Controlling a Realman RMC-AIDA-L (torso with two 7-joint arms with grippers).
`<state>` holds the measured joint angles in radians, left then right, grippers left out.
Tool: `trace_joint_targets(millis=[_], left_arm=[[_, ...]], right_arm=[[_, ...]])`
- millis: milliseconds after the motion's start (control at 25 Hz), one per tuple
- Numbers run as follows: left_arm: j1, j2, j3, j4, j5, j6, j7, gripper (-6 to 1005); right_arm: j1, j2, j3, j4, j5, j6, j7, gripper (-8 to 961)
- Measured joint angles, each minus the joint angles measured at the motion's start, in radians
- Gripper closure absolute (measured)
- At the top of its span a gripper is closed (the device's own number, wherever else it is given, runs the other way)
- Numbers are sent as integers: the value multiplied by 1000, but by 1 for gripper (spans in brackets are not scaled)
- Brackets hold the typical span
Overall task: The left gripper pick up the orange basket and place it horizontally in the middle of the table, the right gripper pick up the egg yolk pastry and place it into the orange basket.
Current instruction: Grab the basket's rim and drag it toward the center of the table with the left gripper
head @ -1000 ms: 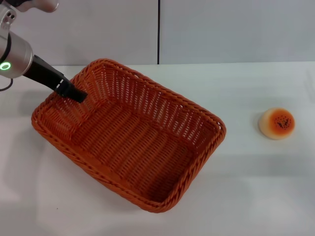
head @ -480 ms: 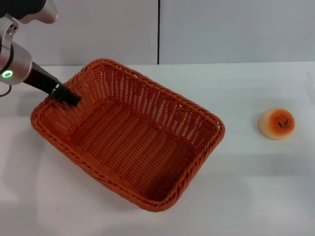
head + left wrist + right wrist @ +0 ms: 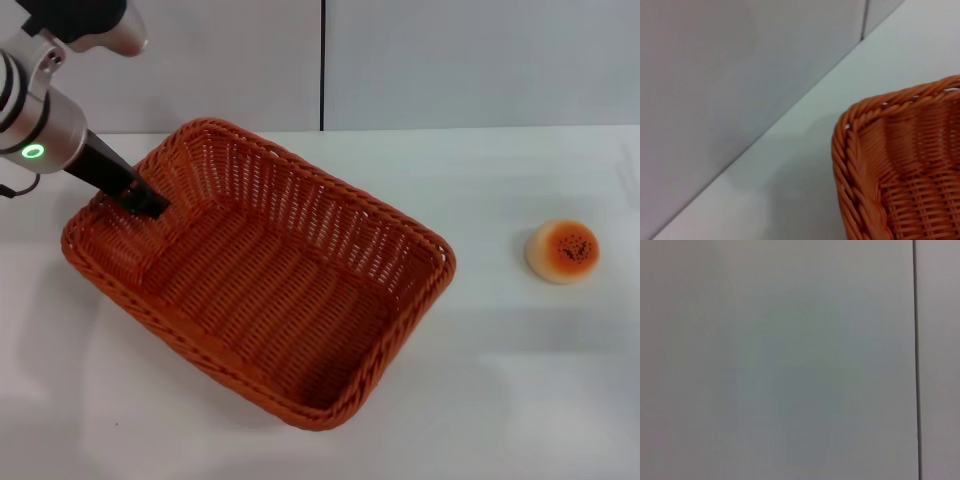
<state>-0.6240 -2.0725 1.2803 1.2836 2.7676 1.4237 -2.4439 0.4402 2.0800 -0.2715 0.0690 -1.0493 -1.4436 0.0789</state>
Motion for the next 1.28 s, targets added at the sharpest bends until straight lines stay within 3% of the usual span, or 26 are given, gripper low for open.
trace_joint_targets(millis=[200,400,720,1040,1280], left_arm=[[-18,-3,8,-5,-1,16,-24,676],[-20,-2,39,-5,6,22,-82,760],[-13,0,24,5,7,25,-157,764],[1,7,-84,34,8,100,-298,800],[57,4,-80,117,0,124,-368,811]], right_arm=[[0,0,0,0,0,2,4,271],[1,1,0,1,0,2,5,271],[0,2,0,11,0,-5,7,271],[0,2,0,21,0,-7,7,272],[6,-1,0,22,0,-6,7,272]])
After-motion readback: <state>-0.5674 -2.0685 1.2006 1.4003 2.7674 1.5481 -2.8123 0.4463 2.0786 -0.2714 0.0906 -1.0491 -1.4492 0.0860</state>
